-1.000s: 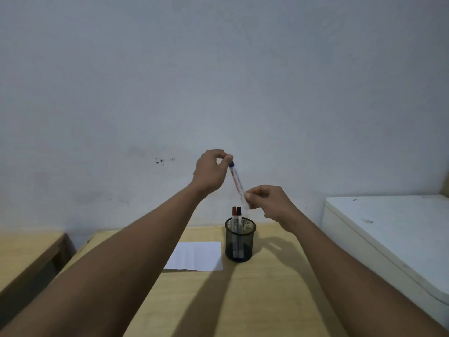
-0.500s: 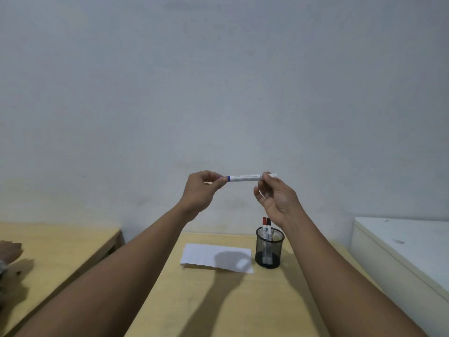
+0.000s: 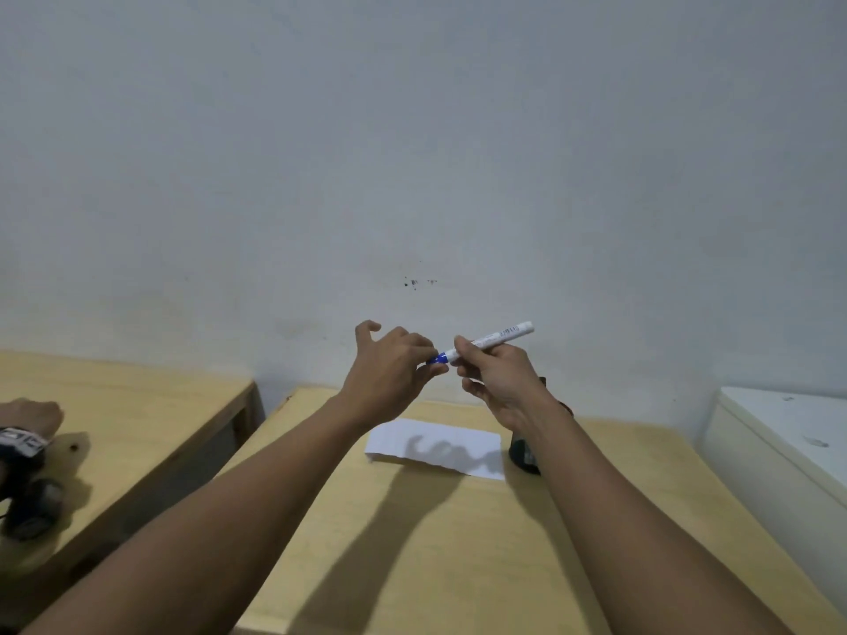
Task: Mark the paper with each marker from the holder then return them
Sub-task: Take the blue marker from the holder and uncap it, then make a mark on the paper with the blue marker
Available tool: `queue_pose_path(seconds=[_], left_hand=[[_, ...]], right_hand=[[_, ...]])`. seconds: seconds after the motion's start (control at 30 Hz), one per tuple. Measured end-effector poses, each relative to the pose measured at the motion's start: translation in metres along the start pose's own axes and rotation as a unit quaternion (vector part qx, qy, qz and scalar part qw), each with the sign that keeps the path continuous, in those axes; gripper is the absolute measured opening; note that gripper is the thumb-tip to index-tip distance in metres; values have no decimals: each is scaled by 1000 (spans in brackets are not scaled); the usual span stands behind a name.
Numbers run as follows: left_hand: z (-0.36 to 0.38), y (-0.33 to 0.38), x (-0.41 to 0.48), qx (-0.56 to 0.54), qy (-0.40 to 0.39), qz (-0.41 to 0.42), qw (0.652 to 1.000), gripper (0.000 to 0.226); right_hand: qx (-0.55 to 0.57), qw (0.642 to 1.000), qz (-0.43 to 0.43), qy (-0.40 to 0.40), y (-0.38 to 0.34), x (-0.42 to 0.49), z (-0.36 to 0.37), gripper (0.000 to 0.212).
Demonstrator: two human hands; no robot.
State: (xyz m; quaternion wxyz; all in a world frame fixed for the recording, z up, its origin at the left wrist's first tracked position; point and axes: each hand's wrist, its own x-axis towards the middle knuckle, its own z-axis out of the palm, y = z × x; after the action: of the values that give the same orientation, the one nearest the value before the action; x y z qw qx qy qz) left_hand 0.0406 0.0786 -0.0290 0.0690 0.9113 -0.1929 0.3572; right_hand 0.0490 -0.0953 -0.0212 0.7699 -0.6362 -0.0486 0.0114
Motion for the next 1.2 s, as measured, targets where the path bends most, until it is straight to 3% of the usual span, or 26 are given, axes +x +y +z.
queue_pose_path(seconds=[0.17,0.27,0.47,0.6,0.73,1.07,1.2], left_hand=[[23,-23,-11,-40,-83,-45,995,36],[33,-46,-21,-99,-156,-106,977,41],[67,-92,-60,-110,-184,-181,960,28],[88,-96,-78,-116,-194,-165,960,32],[106,-97,-87,-96,-206,-121,966,26],[123,-112,-98,-71,-236,-75,966,36],[126,-114,-99,-81,-251,-62,963,34]], right_hand=[[-1,999,14,-38,26,15,7,11],[-69,996,-14,-61,39,26,12,8],[-95,995,-17,-3,64,53,30,14],[-102,994,-13,22,91,71,41,19],[-146,989,-29,8,120,88,48,17],[-175,983,-29,-42,163,123,60,16],[-179,983,-35,-25,178,123,50,19]])
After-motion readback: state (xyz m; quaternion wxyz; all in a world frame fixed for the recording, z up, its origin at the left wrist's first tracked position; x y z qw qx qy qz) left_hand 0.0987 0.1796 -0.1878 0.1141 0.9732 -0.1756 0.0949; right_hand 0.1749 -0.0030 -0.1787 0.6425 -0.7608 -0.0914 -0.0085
